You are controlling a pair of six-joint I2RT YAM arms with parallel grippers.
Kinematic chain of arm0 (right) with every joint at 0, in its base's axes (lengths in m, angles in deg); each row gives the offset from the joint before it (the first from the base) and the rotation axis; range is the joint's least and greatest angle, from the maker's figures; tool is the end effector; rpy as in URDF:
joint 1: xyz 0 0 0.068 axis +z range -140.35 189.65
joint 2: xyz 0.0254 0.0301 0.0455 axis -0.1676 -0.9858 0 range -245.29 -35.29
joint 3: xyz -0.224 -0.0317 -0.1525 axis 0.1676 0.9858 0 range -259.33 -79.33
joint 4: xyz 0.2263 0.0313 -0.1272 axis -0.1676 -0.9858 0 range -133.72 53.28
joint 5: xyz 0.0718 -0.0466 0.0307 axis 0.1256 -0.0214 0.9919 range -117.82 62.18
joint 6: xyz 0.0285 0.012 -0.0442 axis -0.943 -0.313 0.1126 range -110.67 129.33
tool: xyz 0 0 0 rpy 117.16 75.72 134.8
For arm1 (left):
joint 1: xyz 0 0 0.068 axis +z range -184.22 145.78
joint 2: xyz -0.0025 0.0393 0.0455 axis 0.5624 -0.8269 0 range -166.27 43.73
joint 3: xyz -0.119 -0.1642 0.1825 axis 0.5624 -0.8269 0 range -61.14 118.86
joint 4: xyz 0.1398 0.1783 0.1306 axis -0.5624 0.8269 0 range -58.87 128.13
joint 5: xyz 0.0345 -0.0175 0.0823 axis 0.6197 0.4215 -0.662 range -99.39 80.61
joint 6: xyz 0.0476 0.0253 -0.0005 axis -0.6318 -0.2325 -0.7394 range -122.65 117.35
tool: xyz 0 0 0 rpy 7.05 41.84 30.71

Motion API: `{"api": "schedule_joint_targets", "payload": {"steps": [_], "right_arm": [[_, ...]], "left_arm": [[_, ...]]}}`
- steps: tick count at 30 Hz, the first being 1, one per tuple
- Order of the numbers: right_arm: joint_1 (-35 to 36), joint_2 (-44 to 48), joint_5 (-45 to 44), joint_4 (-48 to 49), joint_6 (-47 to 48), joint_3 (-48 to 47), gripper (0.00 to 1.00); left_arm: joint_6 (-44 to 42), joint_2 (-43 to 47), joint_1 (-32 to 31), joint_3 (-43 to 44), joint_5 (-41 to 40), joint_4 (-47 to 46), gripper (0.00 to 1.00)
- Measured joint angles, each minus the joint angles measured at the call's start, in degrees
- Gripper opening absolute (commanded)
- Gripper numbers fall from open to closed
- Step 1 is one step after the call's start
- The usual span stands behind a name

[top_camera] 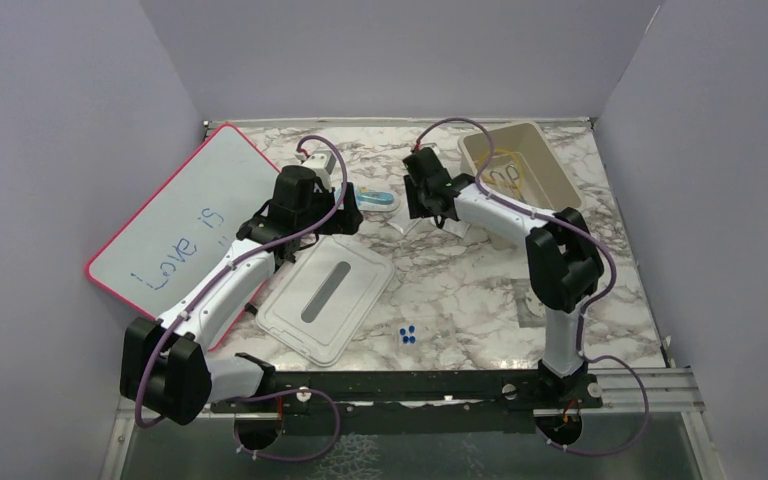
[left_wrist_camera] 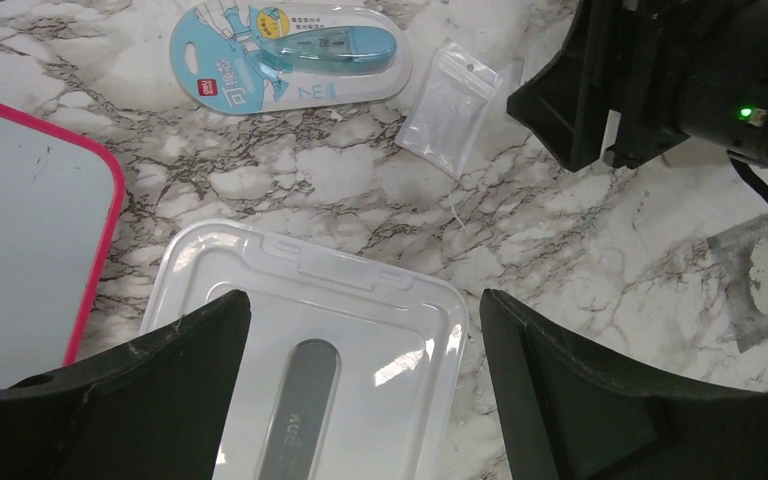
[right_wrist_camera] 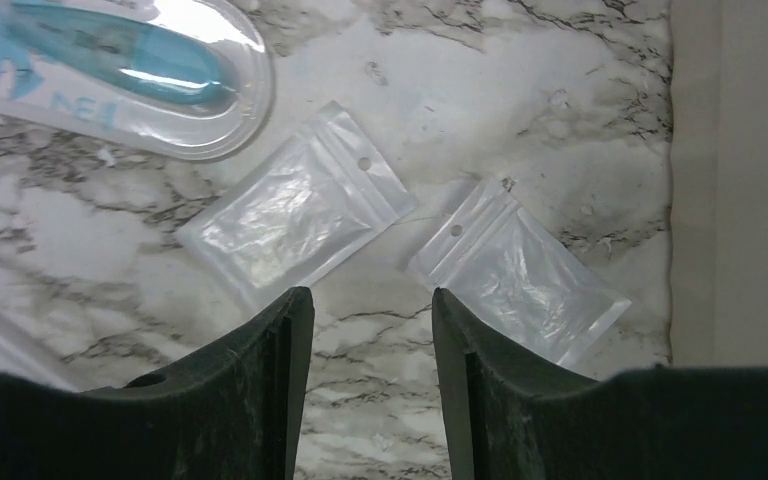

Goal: Organize the chemistry lab equipment

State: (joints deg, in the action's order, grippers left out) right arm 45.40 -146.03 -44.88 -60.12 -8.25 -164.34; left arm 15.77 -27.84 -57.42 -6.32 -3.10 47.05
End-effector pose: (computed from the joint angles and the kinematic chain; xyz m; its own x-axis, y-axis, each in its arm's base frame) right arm 0.3559 0.2433 0.2263 -0.7066 -0.1530 -0.6908 -0.1986 0.9800 -0.0139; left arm 0.2564 -0.1142 0.2917 -0.6212 -0.0755 -0.7800 0.2951 0.8996 -0.3221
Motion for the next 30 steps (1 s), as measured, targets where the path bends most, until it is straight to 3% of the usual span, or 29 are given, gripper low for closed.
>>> {"api": "schedule_joint_targets", "payload": {"steps": [9,19,23,28,30], "right_arm": [[-0.1,-7.5,-10.7,-4.2,-4.0,-4.9,0.53],[-0.3,-11.2,-11.8,-4.9,-6.6,-4.8,0.51],[-0.9,-11.5,-11.3,-4.4,-8.3,-4.4,0.37],[-2.5,-9.5,-9.5,-1.4,-9.9,-0.6,0.05],[-3.0,-9.1,-8.8,-0.8,-10.0,0.1,0.01]], "left_arm": [[0.0,0.0,0.0,0.0,-0.7,0.0,0.88],[0.2,0.0,0.0,0.0,-0.7,0.0,0.88],[0.2,0.0,0.0,0.0,-0.7,0.0,0.88],[0.2,0.0,0.0,0.0,-0.7,0.0,0.88],[0.2,0.0,0.0,0.0,-0.7,0.0,0.88]]}}
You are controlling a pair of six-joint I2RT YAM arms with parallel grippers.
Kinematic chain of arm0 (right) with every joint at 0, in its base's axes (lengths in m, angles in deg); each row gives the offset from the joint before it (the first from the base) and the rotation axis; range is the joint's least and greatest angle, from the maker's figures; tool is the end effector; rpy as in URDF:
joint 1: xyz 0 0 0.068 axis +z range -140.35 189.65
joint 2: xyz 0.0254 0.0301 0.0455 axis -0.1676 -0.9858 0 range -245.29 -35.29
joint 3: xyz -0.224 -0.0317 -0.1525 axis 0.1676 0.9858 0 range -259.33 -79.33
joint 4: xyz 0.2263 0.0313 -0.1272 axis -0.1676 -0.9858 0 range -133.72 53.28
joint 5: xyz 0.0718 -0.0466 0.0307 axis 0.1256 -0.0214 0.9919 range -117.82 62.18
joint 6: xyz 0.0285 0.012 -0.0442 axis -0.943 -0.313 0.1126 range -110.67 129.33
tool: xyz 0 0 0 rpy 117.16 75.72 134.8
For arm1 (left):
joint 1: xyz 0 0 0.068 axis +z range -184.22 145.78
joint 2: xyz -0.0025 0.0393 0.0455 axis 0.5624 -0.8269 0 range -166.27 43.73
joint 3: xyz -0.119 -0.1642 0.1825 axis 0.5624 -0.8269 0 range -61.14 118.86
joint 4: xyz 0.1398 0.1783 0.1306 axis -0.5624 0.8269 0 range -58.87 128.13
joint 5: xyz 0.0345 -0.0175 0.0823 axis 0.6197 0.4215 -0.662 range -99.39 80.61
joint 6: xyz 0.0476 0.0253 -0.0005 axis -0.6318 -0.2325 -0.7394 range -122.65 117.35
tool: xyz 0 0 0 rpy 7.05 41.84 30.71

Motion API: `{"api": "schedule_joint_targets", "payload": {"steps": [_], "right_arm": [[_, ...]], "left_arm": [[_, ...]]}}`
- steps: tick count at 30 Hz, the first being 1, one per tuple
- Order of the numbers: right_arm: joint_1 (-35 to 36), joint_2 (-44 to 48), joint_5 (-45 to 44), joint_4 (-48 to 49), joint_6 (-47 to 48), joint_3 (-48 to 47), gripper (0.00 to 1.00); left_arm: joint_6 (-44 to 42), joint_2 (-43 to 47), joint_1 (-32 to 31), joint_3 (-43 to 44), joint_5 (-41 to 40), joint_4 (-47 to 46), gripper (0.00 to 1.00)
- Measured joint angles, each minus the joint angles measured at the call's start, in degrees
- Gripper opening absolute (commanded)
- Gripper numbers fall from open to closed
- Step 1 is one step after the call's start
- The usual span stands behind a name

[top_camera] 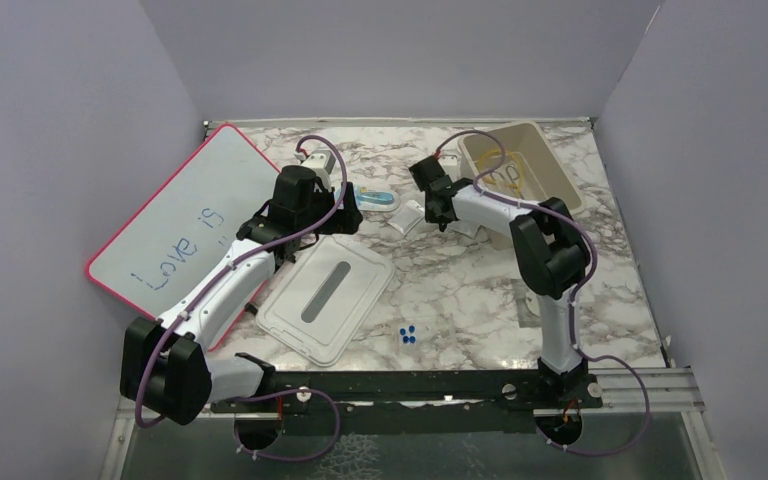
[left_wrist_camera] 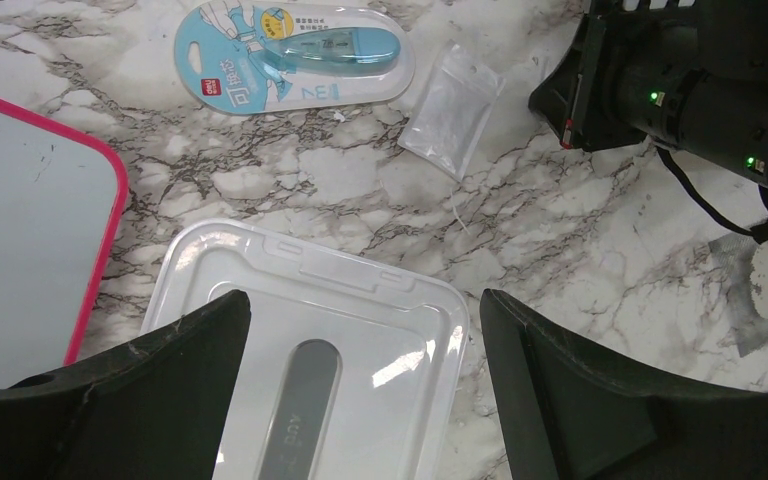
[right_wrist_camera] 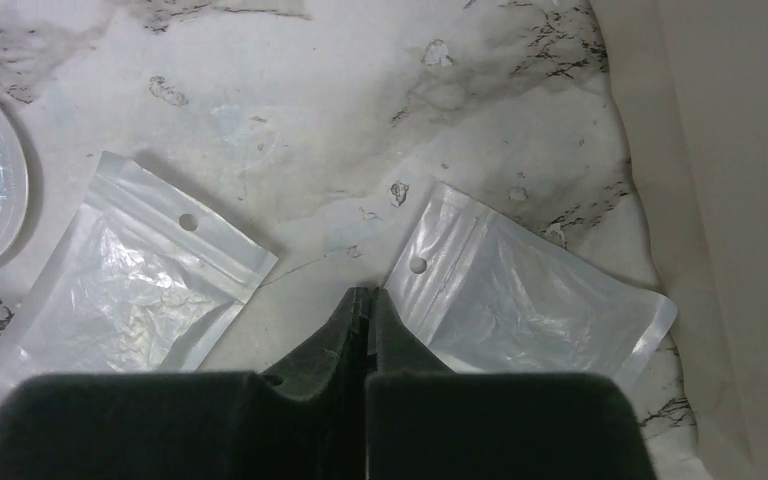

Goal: Organize the chemistry lab equipment

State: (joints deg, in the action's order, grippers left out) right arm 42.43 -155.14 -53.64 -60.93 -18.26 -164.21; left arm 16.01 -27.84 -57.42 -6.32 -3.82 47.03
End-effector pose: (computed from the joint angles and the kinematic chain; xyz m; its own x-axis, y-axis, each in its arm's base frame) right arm 0.3791 0.2257 0.1601 -0.7787 -0.0056 -0.6274 0.0687 0.9932 -0.0942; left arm 0.2566 -0.1138 0.2917 -0.6193 -0.0811 -0.7810 0.2839 0.9042 -0.3190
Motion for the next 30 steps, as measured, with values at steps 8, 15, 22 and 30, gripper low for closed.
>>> {"api": "schedule_joint_targets", "payload": {"steps": [8,15,22,30], "right_arm": [[-0.4,2.6,3.5,0.8,1.4,2.4,0.0],[-0.4,15.9,6.6,2.6,3.6,5.8,0.01],[-0.4,24.9,6.1,7.0,6.3,5.8,0.52],[-0.4,12.8,1.8,3.4,7.3,5.8,0.71]], "left_arm": [[0.0,0.0,0.0,0.0,0.0,0.0,0.88],[0.0,0.0,0.0,0.0,0.0,0.0,0.88],[0.0,0.0,0.0,0.0,0.0,0.0,0.88],[0.2,0.0,0.0,0.0,0.0,0.0,0.88]]}}
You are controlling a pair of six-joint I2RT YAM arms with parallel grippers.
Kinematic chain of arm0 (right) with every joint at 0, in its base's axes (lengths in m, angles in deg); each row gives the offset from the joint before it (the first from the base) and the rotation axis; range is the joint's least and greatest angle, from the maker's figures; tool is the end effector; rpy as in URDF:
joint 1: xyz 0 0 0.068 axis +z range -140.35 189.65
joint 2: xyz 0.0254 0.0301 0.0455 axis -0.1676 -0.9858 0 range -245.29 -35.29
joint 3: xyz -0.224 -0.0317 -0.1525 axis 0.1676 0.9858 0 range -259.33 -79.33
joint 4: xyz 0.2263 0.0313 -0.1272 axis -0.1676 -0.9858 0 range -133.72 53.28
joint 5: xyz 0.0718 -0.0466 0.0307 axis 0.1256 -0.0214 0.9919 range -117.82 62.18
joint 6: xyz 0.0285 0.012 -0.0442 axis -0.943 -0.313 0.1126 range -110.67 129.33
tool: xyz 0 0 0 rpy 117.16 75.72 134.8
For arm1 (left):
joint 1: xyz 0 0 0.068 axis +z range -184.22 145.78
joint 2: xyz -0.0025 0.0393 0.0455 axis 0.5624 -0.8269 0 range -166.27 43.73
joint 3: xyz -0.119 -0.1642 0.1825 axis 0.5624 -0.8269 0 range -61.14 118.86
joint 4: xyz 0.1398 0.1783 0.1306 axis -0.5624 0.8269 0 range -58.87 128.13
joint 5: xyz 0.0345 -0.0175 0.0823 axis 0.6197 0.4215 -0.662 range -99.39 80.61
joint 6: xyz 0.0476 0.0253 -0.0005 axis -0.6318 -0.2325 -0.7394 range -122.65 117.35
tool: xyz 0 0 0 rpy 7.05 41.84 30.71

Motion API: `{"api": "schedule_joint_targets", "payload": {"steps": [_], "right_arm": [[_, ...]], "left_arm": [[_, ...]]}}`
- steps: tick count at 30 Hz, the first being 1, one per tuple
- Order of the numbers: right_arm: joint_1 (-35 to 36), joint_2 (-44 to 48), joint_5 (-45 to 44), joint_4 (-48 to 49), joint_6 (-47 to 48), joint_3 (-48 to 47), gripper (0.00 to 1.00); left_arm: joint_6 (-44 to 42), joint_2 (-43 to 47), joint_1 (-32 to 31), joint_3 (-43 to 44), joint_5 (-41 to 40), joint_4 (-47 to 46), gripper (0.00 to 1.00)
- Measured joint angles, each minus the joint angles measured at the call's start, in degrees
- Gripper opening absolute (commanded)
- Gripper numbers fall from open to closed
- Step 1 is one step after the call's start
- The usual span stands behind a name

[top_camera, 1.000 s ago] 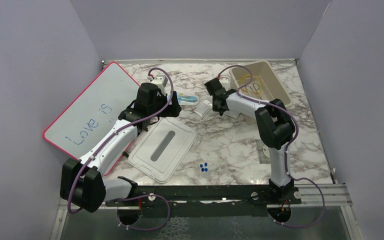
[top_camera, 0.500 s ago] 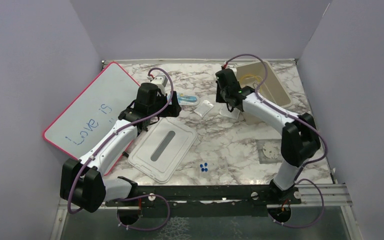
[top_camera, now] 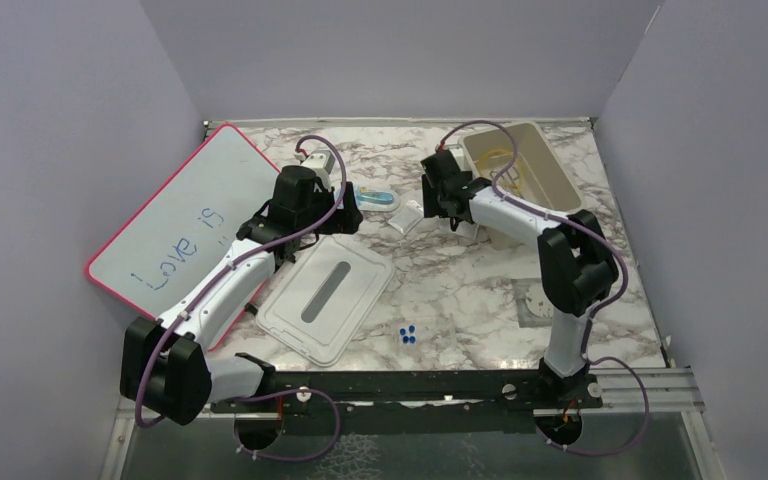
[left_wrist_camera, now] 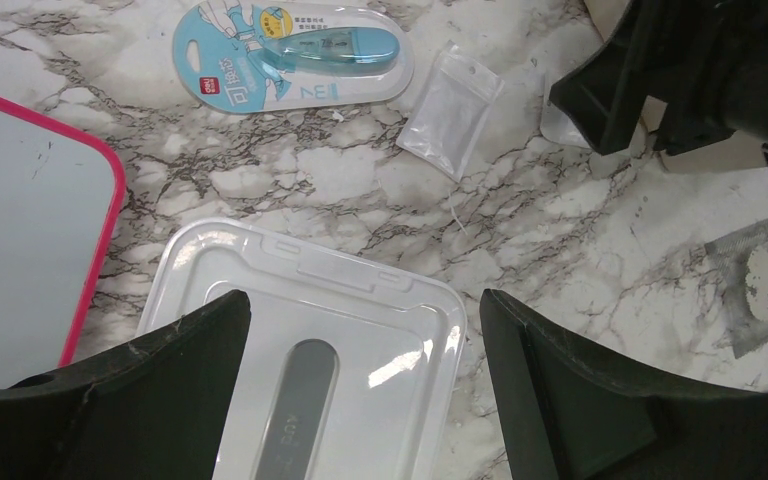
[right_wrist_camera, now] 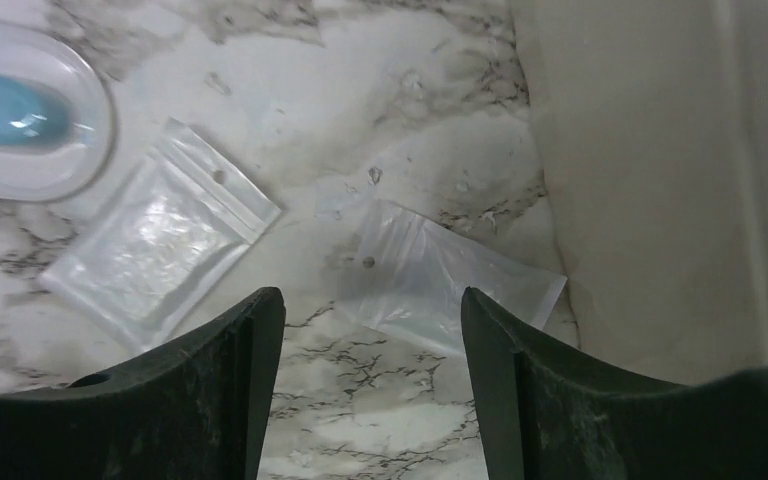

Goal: Organize the chemistry lab equipment

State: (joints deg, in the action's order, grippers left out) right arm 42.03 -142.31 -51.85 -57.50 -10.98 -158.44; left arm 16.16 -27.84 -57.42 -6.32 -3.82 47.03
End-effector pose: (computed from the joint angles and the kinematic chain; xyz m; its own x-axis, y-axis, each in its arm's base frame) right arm 0.3559 0.2085 0.2242 -0.6858 -0.0596 -0.7253 -0.0256 0.9980 -0.0577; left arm 0.2566 -0.1138 0.2917 -0.6200 -0.0834 -0.7801 0.2823 0.9040 -0.3210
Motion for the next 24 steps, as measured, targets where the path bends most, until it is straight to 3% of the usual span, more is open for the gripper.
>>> {"api": "schedule_joint_targets", "payload": {"steps": [7,16,19,24], "right_arm": [[-0.5,-4.0,-0.5,-1.8,0.2,0.7,0.8],[-3.4,-4.9,4.7,-0.4,-0.7,3.9,0.79],[-4.0,-5.4,7.0,0.3,-1.1,4.3,0.73],[-4.1,-5.4,9.6,1.8,-1.0,4.5,0.48]], "left_arm": [[0.0,0.0,0.0,0.0,0.0,0.0,0.88],[0.0,0.0,0.0,0.0,0.0,0.0,0.88],[0.0,0.0,0.0,0.0,0.0,0.0,0.88],[0.0,0.0,0.0,0.0,0.0,0.0,0.88]]}}
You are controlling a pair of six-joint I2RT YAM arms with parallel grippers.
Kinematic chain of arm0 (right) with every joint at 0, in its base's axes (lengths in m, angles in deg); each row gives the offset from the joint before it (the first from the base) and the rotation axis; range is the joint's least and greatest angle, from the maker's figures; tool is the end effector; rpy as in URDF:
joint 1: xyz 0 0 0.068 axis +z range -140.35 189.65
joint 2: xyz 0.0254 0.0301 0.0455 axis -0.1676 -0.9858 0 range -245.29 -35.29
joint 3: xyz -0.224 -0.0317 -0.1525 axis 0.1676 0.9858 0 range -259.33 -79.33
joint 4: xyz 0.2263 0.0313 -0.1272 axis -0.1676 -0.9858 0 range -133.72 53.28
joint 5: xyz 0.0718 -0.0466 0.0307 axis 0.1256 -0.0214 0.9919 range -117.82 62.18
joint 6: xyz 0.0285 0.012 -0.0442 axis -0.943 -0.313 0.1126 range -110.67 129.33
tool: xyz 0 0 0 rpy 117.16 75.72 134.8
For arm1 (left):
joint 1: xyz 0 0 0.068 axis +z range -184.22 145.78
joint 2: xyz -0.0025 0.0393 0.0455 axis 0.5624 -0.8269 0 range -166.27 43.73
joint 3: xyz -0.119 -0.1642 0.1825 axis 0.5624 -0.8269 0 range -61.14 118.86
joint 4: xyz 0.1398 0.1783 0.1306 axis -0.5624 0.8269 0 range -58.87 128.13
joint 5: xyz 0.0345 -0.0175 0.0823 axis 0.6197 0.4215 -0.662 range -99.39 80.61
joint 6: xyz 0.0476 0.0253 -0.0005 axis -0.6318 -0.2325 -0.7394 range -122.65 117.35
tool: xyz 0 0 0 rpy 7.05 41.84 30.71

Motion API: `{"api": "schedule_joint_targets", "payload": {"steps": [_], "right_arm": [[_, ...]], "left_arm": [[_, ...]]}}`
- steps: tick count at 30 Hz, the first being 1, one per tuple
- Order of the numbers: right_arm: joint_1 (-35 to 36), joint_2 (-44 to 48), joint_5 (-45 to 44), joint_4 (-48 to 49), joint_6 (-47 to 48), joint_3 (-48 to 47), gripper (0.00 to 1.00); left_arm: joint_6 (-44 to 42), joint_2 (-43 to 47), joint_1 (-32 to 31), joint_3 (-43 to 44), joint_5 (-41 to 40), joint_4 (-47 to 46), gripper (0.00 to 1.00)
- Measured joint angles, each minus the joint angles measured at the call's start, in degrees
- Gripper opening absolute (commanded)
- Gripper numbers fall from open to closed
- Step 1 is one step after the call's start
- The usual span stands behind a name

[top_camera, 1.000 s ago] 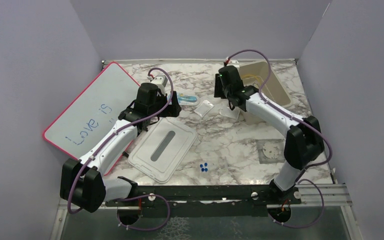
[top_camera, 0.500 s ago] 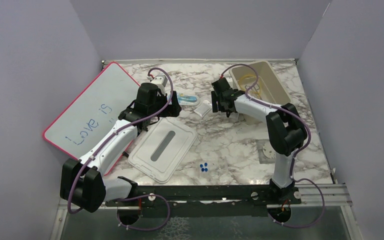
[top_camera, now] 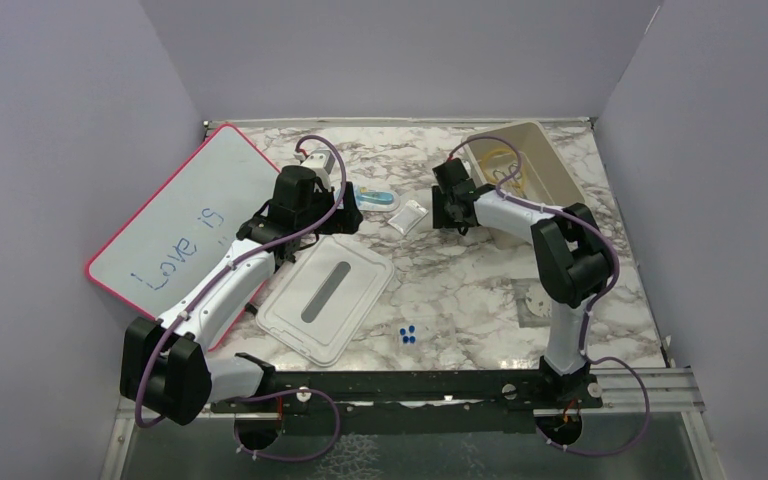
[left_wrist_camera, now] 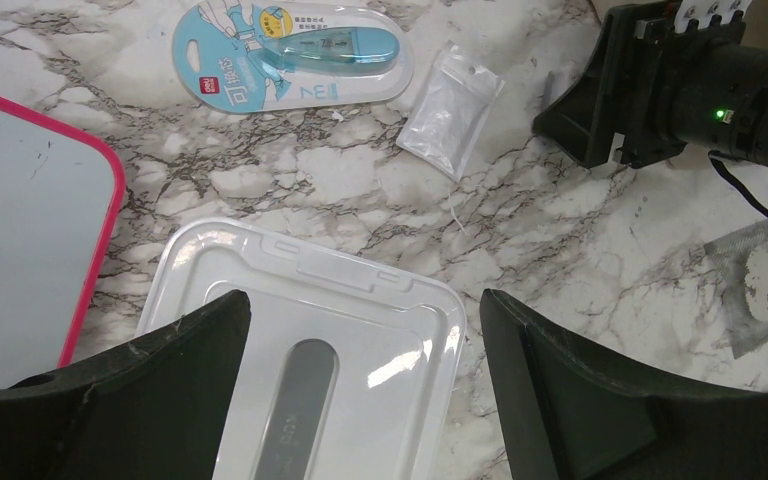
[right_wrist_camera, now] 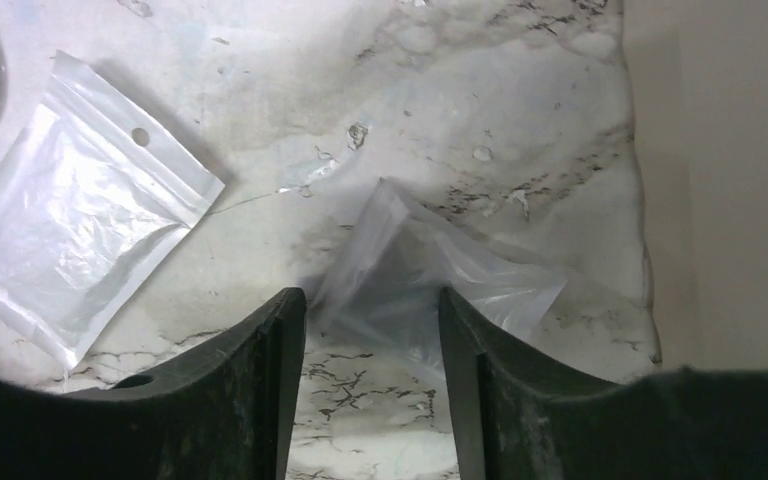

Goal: Organize the chemistry lab equipment

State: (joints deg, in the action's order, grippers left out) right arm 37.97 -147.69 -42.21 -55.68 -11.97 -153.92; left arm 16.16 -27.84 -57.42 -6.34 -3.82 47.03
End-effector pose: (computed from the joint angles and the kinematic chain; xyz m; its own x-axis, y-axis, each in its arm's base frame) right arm 0.3655 0.1869 0.1640 -0.8094 -0.0365 -0.5861 -0.0490 0.9988 0.0054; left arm 0.2566 -0.1138 0.2916 -0.6203 -0.0833 -0.7799 0.2822 0.9041 -0.3210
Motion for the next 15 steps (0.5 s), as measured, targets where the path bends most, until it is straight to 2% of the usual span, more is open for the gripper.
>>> {"api": "schedule_joint_targets", "payload": {"steps": [4,8,11,15], "right_arm": [[0.0,0.0,1.5,1.2,0.2,0.0,0.26],[0.0,0.0,2.4,1.3,0.4,0.1,0.09],[0.0,0.5,3.3,1.4,0.7,0.5,0.01],[0.0,2.3,4.0,1.7,1.0,1.6,0.01]], "left_arm": [[0.0,0.0,0.0,0.0,0.0,0.0,0.88],[0.0,0.0,0.0,0.0,0.0,0.0,0.88],[0.0,0.0,0.0,0.0,0.0,0.0,0.88],[0.0,0.0,0.0,0.0,0.0,0.0,0.88]]}}
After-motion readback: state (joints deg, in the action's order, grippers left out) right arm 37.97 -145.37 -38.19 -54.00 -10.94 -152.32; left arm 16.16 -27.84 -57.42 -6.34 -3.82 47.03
